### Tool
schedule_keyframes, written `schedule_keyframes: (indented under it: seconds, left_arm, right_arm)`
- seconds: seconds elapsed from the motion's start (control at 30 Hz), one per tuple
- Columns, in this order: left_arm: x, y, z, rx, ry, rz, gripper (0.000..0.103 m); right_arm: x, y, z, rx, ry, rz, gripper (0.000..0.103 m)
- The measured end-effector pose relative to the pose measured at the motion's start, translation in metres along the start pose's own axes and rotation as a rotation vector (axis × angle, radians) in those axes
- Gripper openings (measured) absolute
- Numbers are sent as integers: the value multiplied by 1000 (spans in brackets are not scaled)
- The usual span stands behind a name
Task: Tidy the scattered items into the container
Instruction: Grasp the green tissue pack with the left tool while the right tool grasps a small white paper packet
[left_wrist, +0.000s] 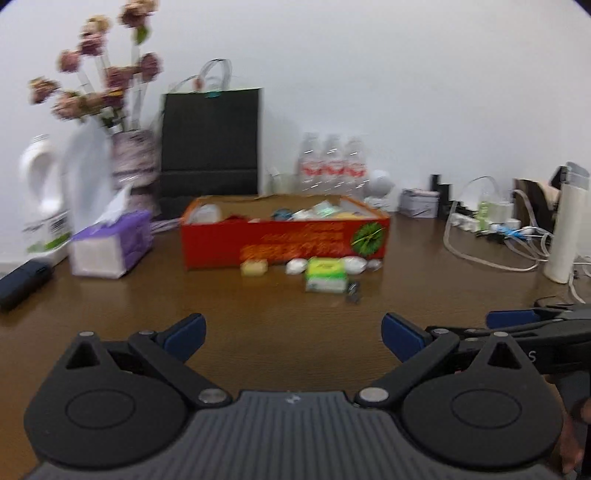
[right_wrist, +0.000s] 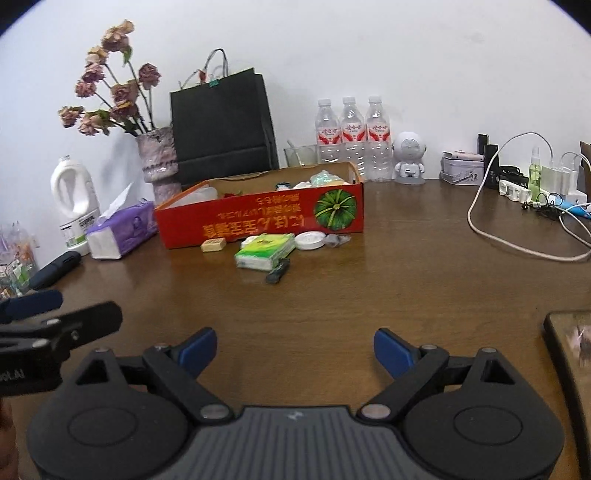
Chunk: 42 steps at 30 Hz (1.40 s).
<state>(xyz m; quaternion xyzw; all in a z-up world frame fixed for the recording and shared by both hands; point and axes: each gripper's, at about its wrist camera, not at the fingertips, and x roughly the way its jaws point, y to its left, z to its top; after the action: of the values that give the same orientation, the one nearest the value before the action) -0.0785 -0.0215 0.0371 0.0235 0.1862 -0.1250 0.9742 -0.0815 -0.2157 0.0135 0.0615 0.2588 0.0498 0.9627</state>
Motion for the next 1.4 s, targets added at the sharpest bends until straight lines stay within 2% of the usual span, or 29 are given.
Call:
schedule_keyframes:
  seconds: [0.07, 0.13, 0.2, 0.27, 0.33, 0.4, 0.43, 0.53, 0.57, 0.6, 0.67, 0.73, 0.8, 0.93, 1.0, 1.1, 1.2, 1.23, 1.3, 1.4]
  left_arm:
    - [32, 2, 18, 9, 31, -31, 103]
    - [76, 6, 35, -1, 109, -96, 103]
    - [120, 6, 48, -24, 186, -160, 102]
    - [158, 1, 57, -25, 242, -181, 102]
    - [187, -4, 59, 1, 262, -164, 97]
    - [206, -8, 58, 23, 275, -147, 84]
    - [210, -8, 57, 24, 279, -160, 81]
    - [214, 1, 52, -30, 285, -206, 72]
    - [215, 5, 50, -53, 291, -201, 66]
    - [216, 7, 48, -71, 294, -192, 55]
    - [214, 10, 48, -84, 282, -194, 45]
    - [208, 13, 48, -97, 257, -198, 45]
    - [200, 16, 49, -104, 236, -211, 44]
    - [180, 30, 57, -148, 189, -261, 44]
    - [170, 38, 60, -157, 155, -242, 44]
    - [164, 51, 63, -173, 123, -190, 44]
    - [157, 64, 65, -213, 118, -186, 45]
    - [152, 68, 65, -223, 111, -183, 45]
    - [140, 72, 62, -234, 103, -155, 45]
    - [115, 76, 54, -259, 92, -114, 44]
  right_arm:
    - [9, -10, 15, 15, -22, -28, 91]
    - [23, -21, 29, 39, -42, -61, 91]
    - [40, -33, 40, 72, -24, -96, 91]
    - [54, -44, 46, 117, -3, -109, 91]
    - [65, -50, 52, 139, 14, -109, 91]
    - [76, -52, 58, 140, 26, -115, 91]
    - [80, -53, 60, 142, 29, -115, 91]
    - [100, -54, 68, 149, 45, -111, 91]
    - [108, -54, 71, 149, 56, -107, 90]
    - [117, -53, 75, 150, 66, -103, 89]
    - [133, -52, 84, 167, 82, -92, 85]
    - [150, -51, 93, 186, 92, -73, 77]
    - [169, -49, 100, 185, 110, -65, 57]
    - [192, -43, 104, 133, 130, -94, 37]
    - [193, -42, 104, 112, 135, -103, 27]
    - [190, -33, 99, 14, 141, -134, 24]
    - [182, -20, 89, -81, 127, -152, 24]
    - [179, -19, 86, -89, 121, -146, 25]
    - [174, -18, 84, -103, 122, -118, 17]
    - [169, -17, 82, -108, 120, -101, 16]
